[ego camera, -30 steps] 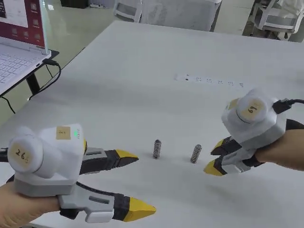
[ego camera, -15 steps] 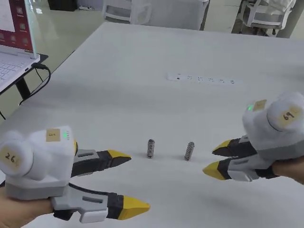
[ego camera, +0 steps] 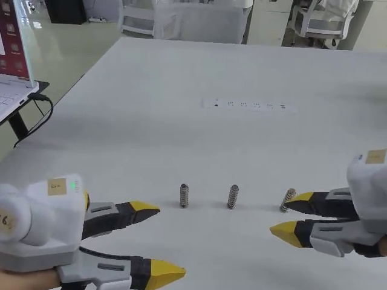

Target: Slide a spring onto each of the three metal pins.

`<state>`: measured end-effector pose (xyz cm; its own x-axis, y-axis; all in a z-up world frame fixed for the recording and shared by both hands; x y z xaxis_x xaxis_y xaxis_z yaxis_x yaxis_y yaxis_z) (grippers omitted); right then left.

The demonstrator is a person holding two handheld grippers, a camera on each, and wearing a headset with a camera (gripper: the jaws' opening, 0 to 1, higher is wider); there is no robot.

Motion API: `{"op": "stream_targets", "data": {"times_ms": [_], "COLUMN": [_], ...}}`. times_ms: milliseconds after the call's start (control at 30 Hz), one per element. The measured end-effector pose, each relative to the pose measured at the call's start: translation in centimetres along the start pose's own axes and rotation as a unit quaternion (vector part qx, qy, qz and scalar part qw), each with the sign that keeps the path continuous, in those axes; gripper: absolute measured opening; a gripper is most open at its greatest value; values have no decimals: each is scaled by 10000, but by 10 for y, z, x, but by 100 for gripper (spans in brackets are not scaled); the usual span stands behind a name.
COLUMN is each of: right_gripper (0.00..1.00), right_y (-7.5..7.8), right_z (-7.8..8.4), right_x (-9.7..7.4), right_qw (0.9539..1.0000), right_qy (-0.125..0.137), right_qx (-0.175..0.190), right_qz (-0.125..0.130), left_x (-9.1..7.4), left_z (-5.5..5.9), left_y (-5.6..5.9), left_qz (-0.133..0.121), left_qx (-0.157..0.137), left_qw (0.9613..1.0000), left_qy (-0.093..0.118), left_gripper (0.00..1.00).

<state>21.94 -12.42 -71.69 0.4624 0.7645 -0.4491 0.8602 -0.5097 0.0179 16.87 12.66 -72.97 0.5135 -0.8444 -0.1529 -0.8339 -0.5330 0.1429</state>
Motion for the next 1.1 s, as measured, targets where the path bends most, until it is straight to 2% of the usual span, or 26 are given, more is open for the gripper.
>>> {"op": "stream_targets", "data": {"times_ms": [367,533,833,1100], "right_gripper": [37,41,52,58], "right_y": [3,5,6,7], "right_z": [11,17,27,31], "right_x": [-22,-27,-31,-31], "right_qw": [9988,9982,9966,9955], "right_qy": [341,406,558,611], "right_qx": [73,112,232,309], "right_qz": [337,437,563,655], "left_x": [-2,-4,-4,-3], "left_z": [2,4,6,8], "left_y": [-2,-4,-7,-9], "left_qz": [-62,-90,-154,-205], "left_qx": [-31,-58,-113,-134], "left_qw": [10000,9999,9998,9997], "left_qy": [-5,-29,-17,-30], "left_gripper": [60,60,62,65]}}
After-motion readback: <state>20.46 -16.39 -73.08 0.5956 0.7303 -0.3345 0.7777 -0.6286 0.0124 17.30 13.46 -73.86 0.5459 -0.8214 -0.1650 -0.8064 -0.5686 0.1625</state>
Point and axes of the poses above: the centre of the closed fingertips' face, and the gripper's own axes: x roughly forward along the fingers, y roughly to its right, z roughly out of its underside, the point moved 7 cm from there along -x, roughly backward along the fingers, and after that the axes turned 13 degrees about y, right-handed, at the moved point
